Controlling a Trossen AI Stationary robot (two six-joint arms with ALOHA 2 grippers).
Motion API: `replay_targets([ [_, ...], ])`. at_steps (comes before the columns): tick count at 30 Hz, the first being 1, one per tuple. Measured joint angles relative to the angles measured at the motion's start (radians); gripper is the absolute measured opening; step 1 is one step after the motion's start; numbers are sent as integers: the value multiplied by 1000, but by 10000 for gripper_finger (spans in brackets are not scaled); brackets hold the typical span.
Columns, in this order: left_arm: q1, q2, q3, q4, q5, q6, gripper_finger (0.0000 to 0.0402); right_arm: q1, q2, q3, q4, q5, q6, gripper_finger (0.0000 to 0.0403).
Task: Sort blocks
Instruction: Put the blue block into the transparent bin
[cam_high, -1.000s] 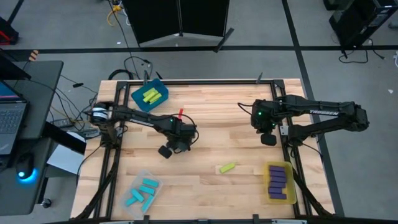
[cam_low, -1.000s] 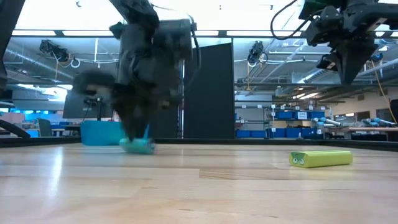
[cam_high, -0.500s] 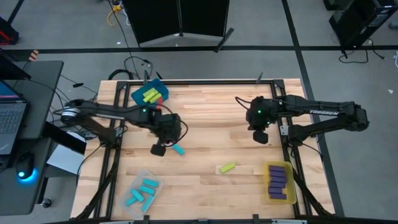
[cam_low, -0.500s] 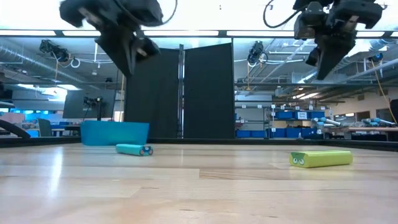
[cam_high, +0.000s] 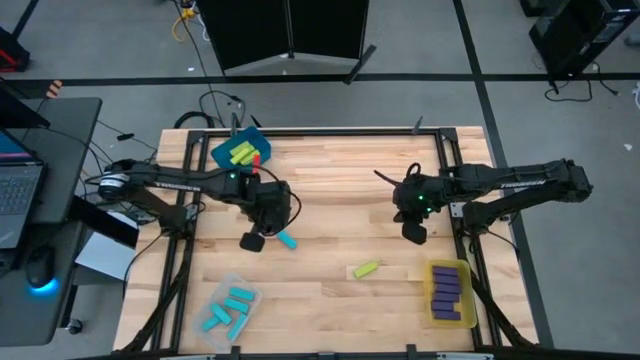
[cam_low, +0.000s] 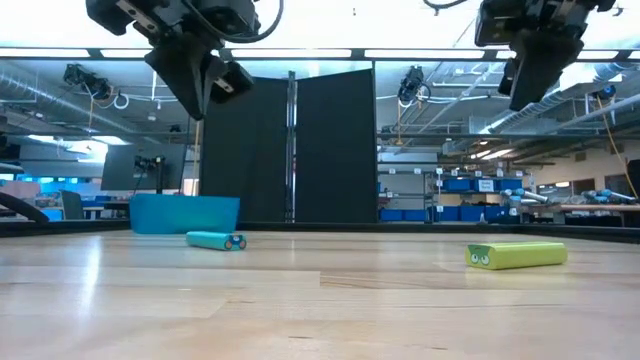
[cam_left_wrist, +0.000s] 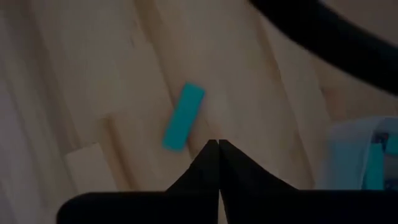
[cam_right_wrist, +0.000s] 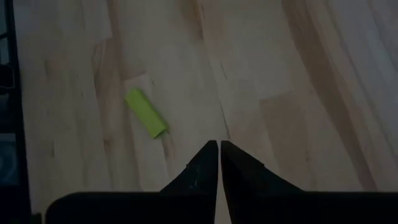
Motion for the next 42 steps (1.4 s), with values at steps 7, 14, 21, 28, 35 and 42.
replay_targets([
  [7, -1, 92, 0, 21, 0, 44, 60, 25, 0, 0, 0, 10, -6, 29],
  [14, -2, 226, 0, 147, -60, 50, 160, 23, 0, 0, -1, -5, -66, 31],
  [21, -5, 331, 0, 178, -69, 131, 223, 22, 0, 0, -1, -8, -112, 22],
  [28, -5, 395, 0, 158, -124, 180, 229, 22, 0, 0, -1, -9, -115, 17],
  [35, -8, 437, 2, 159, -148, 180, 203, 22, 0, 0, 0, -9, -115, 19],
  [42, -27, 438, 2, 165, -187, 178, 98, 21, 0, 0, 0, -3, -115, 16],
])
